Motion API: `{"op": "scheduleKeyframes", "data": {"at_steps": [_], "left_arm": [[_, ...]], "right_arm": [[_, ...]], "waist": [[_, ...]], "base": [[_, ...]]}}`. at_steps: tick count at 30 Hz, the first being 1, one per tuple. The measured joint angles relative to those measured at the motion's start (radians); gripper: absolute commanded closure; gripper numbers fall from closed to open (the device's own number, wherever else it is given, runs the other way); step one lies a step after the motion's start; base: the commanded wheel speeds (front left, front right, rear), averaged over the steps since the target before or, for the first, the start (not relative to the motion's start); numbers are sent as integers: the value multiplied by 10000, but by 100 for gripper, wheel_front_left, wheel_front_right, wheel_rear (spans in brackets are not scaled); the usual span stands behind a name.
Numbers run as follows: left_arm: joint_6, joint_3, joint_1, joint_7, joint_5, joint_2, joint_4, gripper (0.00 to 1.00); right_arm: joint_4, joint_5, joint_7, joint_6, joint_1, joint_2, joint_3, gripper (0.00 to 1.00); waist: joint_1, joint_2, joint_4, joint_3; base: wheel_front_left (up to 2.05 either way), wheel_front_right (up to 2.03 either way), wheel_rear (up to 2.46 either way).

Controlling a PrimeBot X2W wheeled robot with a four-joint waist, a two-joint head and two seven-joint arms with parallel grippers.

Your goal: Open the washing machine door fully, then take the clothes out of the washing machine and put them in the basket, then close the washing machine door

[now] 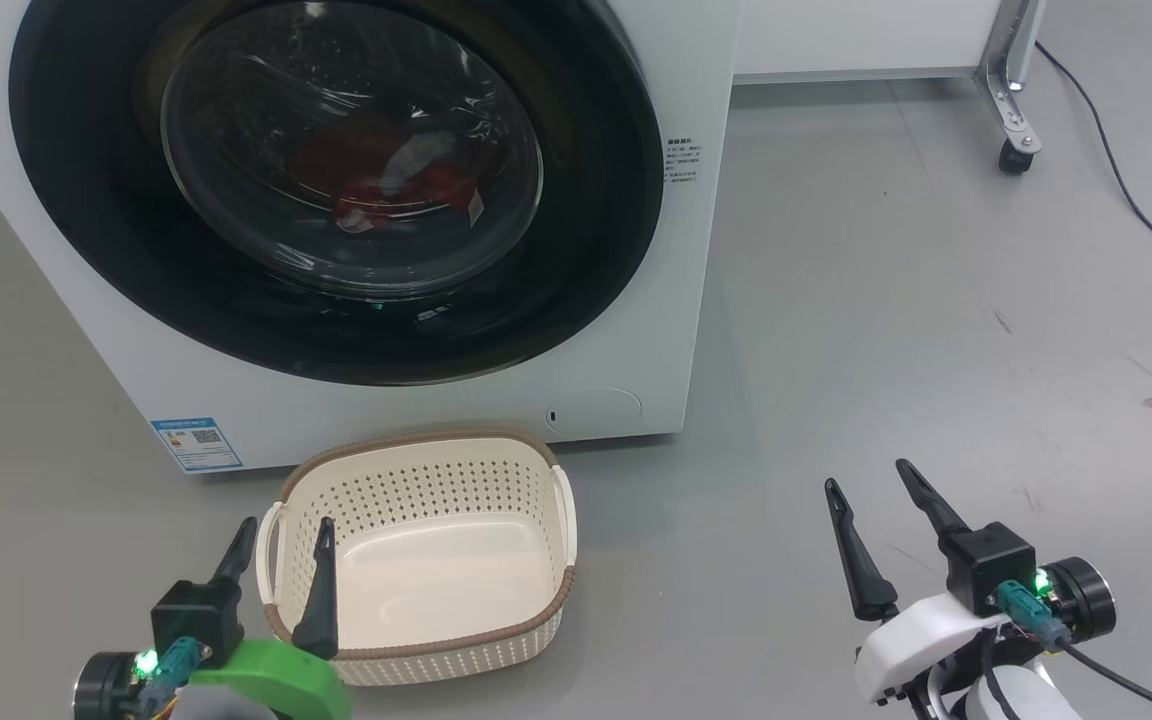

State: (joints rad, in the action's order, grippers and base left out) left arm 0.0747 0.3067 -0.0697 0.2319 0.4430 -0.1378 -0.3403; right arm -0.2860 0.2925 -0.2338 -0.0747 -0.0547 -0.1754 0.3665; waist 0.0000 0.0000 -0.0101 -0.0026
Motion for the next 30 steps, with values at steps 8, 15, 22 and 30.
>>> {"op": "scheduleKeyframes", "data": {"at_steps": [8, 15, 22, 30], "left_arm": [[96, 35, -187, 173, -464, 29, -217, 0], [100, -109, -187, 173, -339, 178, -393, 0], [98, -157, -187, 173, -318, 228, -504, 0], [98, -159, -190, 173, -322, 263, -575, 0]], "right_arm": [[25, -558, -138, -159, 0, 27, 15, 0], [23, -545, -138, -219, 2, 171, -242, 0], [15, -545, -138, -247, 13, 276, -324, 0], [4, -545, -138, -247, 19, 347, -435, 64]], "waist": [[0, 0, 7, -17], [0, 0, 34, -29], [0, 0, 61, -46], [0, 0, 70, -49]], "base": [[0, 0, 0], [0, 0, 0], [0, 0, 0], [0, 0, 0]]}}
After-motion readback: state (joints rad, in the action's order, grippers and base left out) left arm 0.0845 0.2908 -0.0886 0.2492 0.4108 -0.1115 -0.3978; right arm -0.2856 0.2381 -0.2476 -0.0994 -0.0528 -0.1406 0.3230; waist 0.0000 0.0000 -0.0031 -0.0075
